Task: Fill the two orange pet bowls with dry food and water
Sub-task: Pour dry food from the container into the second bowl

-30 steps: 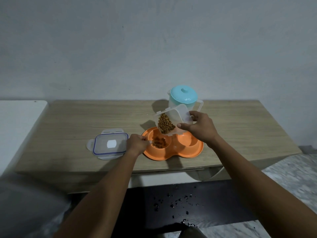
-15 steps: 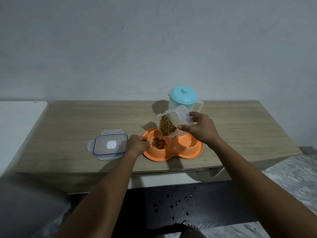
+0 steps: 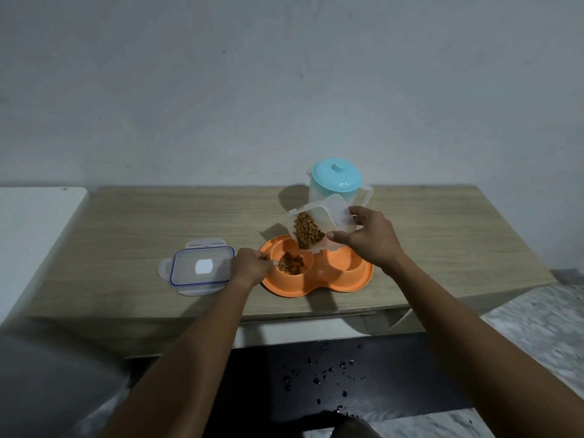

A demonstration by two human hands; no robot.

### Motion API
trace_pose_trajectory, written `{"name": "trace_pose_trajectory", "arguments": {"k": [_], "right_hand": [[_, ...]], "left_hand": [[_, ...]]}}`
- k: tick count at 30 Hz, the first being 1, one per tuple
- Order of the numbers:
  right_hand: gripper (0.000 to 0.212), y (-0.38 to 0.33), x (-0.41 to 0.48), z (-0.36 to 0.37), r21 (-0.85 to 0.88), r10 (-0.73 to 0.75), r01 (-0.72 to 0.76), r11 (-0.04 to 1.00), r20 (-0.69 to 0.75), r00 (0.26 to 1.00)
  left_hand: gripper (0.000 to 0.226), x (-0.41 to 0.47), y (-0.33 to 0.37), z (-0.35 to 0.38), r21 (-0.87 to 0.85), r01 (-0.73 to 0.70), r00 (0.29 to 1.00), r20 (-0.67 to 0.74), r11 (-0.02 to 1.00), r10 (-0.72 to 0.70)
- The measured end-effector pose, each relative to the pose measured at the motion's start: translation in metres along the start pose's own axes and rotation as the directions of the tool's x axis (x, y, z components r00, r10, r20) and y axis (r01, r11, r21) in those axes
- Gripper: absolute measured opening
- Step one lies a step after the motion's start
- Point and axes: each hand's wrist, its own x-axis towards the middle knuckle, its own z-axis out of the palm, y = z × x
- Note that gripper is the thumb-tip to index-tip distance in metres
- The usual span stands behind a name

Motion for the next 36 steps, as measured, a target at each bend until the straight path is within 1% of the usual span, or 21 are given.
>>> {"name": "trace_pose_trajectory", "arguments": {"k": [6,11,12,13,14,15,17,19,21,24,27,29,32,34,36], "right_hand": [[0.079,0.004,0.002,0.001,-0.018,-0.009,0.009,1.000,0.026,1.000],[0.070,0.008,0.003,0.003,0.083,0.071,-0.074,0.994,0.045,0.996],[0.065,0.013,0.005,0.004,0.138,0.102,-0.110,0.984,0.059,0.993],[0.060,0.018,0.007,0.005,0.228,0.150,-0.163,0.960,0.073,0.986],[0.055,0.022,0.008,0.006,0.336,0.214,-0.233,0.912,0.094,0.972],[0.052,0.025,0.008,0.006,0.430,0.282,-0.307,0.849,0.124,0.951],[0.048,0.029,0.009,0.009,0.557,0.381,-0.412,0.721,0.177,0.907],[0.044,0.031,0.011,0.015,0.630,0.411,-0.445,0.637,0.210,0.887],[0.041,0.030,0.018,0.024,0.674,0.413,-0.453,0.583,0.233,0.880],[0.044,0.020,0.032,0.044,0.700,0.408,-0.467,0.540,0.268,0.873],[0.035,0.005,0.051,0.065,0.690,0.377,-0.488,0.535,0.322,0.868],[0.032,-0.003,0.066,0.079,0.644,0.380,-0.527,0.555,0.367,0.849],[0.039,-0.014,0.088,0.094,0.548,0.396,-0.569,0.613,0.410,0.821],[0.041,-0.021,0.100,0.101,0.508,0.403,-0.588,0.630,0.433,0.806],[0.034,-0.027,0.108,0.108,0.503,0.410,-0.606,0.617,0.452,0.792]], "left_hand": [[0.041,-0.002,0.002,0.000,-0.025,-0.001,1.000,-0.006,1.000,0.001],[0.036,-0.004,0.003,0.000,-0.025,0.000,1.000,-0.004,1.000,0.000],[0.034,-0.005,0.004,0.000,-0.024,0.001,1.000,-0.002,1.000,-0.001],[0.034,-0.005,0.004,0.000,-0.023,0.001,1.000,-0.002,1.000,-0.001],[0.034,-0.005,0.005,0.000,-0.023,0.001,1.000,-0.004,1.000,-0.001],[0.034,-0.006,0.005,0.000,-0.022,0.000,1.000,-0.007,1.000,0.000],[0.037,-0.006,0.004,0.000,-0.013,0.001,1.000,-0.009,1.000,-0.001],[0.037,-0.005,0.004,0.000,-0.010,0.000,1.000,-0.005,1.000,0.000],[0.038,-0.002,0.004,-0.001,-0.011,-0.001,1.000,-0.001,1.000,0.001],[0.041,-0.001,0.003,-0.001,0.004,-0.015,1.000,0.001,1.000,0.015],[0.039,0.000,0.001,0.000,0.009,-0.031,1.000,0.003,0.999,0.031],[0.034,0.000,0.000,0.000,0.017,-0.037,0.999,0.009,0.999,0.037],[0.030,-0.001,0.001,0.001,0.044,-0.049,0.999,0.010,0.998,0.049],[0.034,0.000,0.003,0.001,0.043,-0.052,0.999,0.007,0.998,0.052],[0.040,0.003,0.004,0.001,0.043,-0.045,0.999,0.002,0.998,0.045]]}}
